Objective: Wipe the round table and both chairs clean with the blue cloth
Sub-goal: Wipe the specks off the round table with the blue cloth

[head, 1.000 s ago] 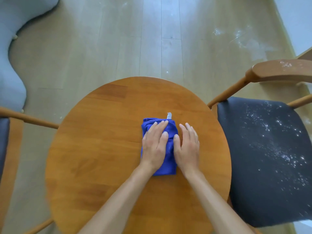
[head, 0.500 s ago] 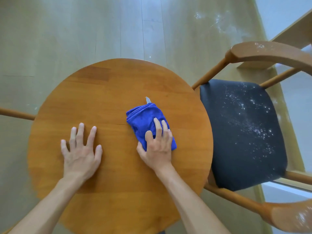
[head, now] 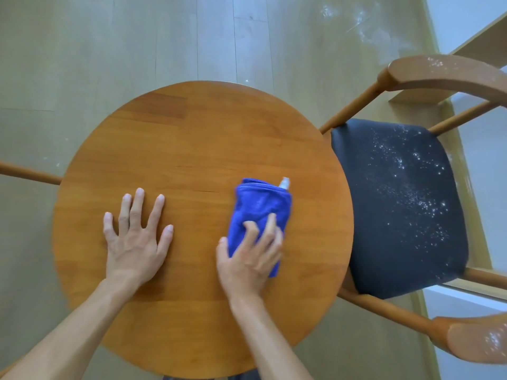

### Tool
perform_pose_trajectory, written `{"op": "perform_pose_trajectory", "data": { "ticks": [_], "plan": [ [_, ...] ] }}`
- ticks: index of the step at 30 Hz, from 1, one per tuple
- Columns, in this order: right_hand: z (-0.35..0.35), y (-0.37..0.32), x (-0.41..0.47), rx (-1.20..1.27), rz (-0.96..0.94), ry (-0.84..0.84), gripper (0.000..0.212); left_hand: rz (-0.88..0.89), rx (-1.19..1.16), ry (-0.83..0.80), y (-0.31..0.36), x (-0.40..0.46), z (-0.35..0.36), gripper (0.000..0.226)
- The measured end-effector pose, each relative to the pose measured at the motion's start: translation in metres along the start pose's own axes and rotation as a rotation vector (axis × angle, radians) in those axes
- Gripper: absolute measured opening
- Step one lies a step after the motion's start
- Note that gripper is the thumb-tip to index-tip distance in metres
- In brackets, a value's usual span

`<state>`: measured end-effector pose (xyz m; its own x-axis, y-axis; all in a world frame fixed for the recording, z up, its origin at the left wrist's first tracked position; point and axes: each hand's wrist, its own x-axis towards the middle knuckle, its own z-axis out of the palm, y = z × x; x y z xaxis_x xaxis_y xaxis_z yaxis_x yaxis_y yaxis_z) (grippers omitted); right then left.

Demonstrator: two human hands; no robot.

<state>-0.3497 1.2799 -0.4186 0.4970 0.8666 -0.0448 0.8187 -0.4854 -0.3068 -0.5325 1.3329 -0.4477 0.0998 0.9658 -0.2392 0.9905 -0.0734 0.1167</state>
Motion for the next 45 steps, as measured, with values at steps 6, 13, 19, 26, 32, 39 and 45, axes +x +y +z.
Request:
{"op": "perform_pose_trajectory", "data": {
  "ticks": [6,13,19,26,32,39,45],
  "plan": [
    [0.007,-0.017,0.009,-0.078,-0.264,-0.061,0.059,-0.022,-0.005,0.005,0.005,0.000,-0.006,0.067],
    [0.003,0.026,0.010,-0.033,-0.461,-0.089,0.061,-0.035,0.001,-0.025,0.007,0.000,-0.008,0.069],
    [-0.043,0.147,0.004,-0.092,-0.416,-0.094,0.061,-0.037,0.000,-0.074,0.008,-0.001,-0.013,0.071],
    [-0.036,0.115,0.002,-0.011,0.236,0.083,0.072,-0.016,-0.007,-0.079,0.007,-0.002,-0.009,0.068],
    [-0.001,0.019,-0.101,-0.012,-0.154,-0.070,0.071,-0.020,-0.031,-0.087,0.003,-0.001,-0.009,0.062],
    [-0.019,0.112,-0.137,0.044,-0.784,-0.203,0.061,-0.010,-0.040,-0.092,0.000,0.001,-0.012,0.063],
    [-0.054,0.199,-0.044,-0.043,-0.442,-0.114,0.059,-0.024,-0.029,-0.094,0.004,-0.001,-0.010,0.064]
  ]
}}
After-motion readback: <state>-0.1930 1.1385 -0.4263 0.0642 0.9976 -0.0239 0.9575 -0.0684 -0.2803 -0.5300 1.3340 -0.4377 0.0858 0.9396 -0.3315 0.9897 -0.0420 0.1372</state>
